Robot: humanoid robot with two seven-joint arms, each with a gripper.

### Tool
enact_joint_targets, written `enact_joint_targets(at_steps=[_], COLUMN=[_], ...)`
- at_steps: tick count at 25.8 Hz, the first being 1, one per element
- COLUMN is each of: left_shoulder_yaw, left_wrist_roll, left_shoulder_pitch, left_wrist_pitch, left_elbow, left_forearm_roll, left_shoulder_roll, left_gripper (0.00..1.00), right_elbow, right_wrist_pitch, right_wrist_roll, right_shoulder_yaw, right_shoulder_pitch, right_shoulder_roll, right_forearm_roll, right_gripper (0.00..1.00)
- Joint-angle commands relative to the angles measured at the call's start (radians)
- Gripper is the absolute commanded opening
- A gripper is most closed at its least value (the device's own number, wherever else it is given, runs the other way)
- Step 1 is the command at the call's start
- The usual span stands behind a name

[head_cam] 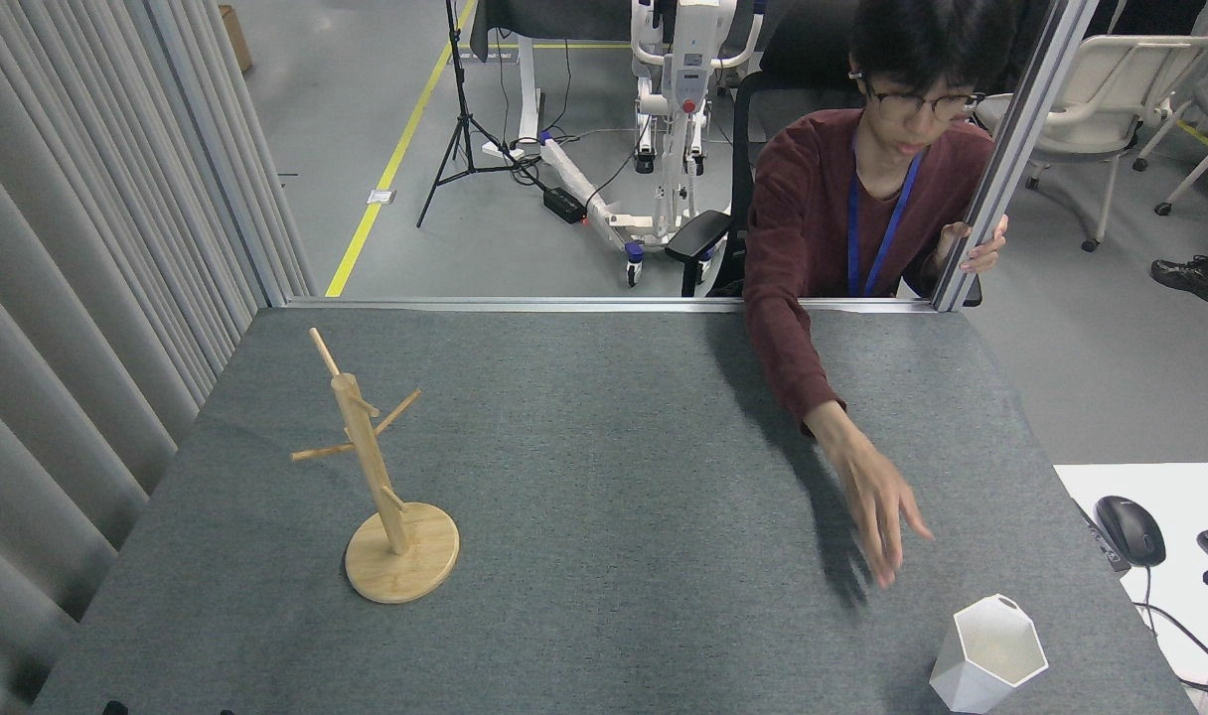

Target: Hang cup on storage rack

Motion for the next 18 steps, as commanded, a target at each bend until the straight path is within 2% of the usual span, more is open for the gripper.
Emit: enact_joint_targets(at_steps=[1,7,14,18], left_shoulder_yaw=[-0.001,0.001,0.007,0.009], left_wrist_roll=[0.003,0.004,0.004,0.006], left_shoulder_pitch=[0.003,0.003,0.003,0.003], left_wrist_pitch=[0.000,0.007,0.010,0.013], left_elbow=[0.005,0.005,0.004,0.004], left_forearm_roll=[0.002,0.007,0.013,0.013], left_shoulder_roll=[0.000,0.000,0.000,0.000], left_gripper=[0.99,0.99,0.99,0.99], right_elbow=[0.000,0.006,0.070,0.105], right_wrist_pitch=[0.011,0.027,0.074,0.076], right_wrist_roll=[-0.006,-0.001,0.043,0.048], right_shoulder_yaw=[0.013,0.011,0.039,0.041], right_shoulder_pitch=[-0.001,-0.013,-0.165,-0.211], right_shoulder_roll=[0.000,-0.003,-0.015,-0.017], right_forearm_roll=[0.002,0.003,0.071,0.091], right_gripper=[0.99,0.99,0.99,0.99])
